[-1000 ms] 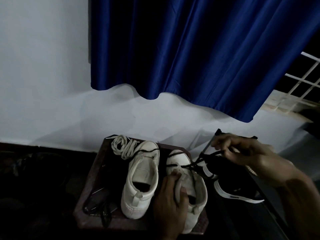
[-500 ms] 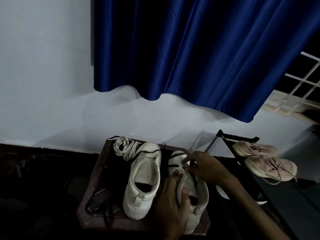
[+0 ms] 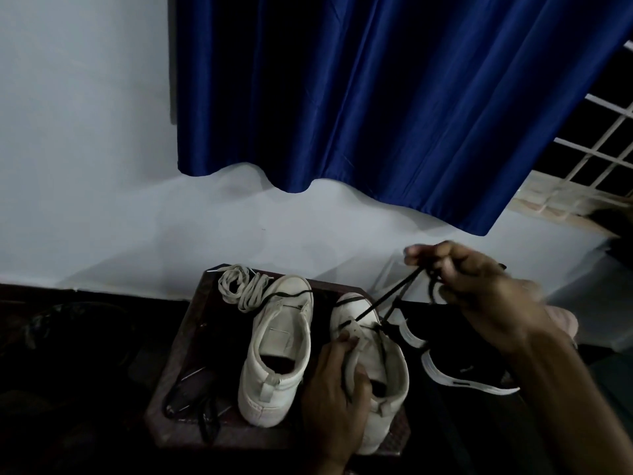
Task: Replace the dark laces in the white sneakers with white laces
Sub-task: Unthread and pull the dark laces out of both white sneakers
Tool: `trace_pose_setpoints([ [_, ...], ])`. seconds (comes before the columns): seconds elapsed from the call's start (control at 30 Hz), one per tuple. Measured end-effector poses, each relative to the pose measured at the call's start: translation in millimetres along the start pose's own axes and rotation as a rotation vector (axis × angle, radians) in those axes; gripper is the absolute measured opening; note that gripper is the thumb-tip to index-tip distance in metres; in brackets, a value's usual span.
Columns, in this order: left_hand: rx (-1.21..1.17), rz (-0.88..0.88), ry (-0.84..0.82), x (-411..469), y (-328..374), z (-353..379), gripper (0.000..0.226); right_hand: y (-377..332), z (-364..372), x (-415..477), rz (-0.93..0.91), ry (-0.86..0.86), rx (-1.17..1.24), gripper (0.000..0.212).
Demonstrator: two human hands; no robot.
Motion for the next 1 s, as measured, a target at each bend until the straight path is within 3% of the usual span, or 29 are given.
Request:
trace_pose_setpoints([
  [0.07, -0.005, 0.0, -0.011, -1, -1, 1, 0.042, -5, -5, -4, 0.016, 0.03, 0.211, 0.012],
  [0.1, -0.004, 0.003, -0.009, -1, -1, 1, 0.042, 2, -6, -2, 0.053, 0.045, 0.122, 0.007],
  [0.2, -0.01, 0.022, 0.009, -2, 2, 0, 0.04, 40, -1, 17, 0.127, 0.063, -0.491, 0.015],
  [0.3, -0.006, 0.03, 0.045, -2, 1, -1, 0.038, 76, 9, 38, 0.068, -0.071, -1.207, 0.019],
  [0.37, 0.0, 0.024, 0.046, -2, 0, 0, 0.039, 95, 13, 44, 0.132, -0.165, -1.388, 0.02],
  [0.53, 0.001, 0.028, 0.047, -2, 0, -1, 0.04, 102, 17, 41, 0.104, -0.117, -1.403, 0.01],
  [0.7, 0.016, 0.017, 0.034, -2, 2, -2, 0.039, 98, 7, 40, 0.193, -0.103, -1.367, 0.006],
  [0.87, 0.046, -0.007, -0.023, -1, -2, 1, 0.041, 57, -17, 40, 0.051, 0.241, -1.667, 0.018],
  [1.0, 0.061, -0.04, -0.019, -1, -4, -1, 0.041, 42, -37, 38, 0.06, 0.308, -1.31, 0.011],
])
Point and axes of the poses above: each hand's wrist, its own x-axis towards the middle knuckle, its own z-axis out of the palm, y = z × x, the point moved 4 cm from there along x, towards the middle knuckle, and after that the axes turned 15 degrees about x, right-handed, at the moved point
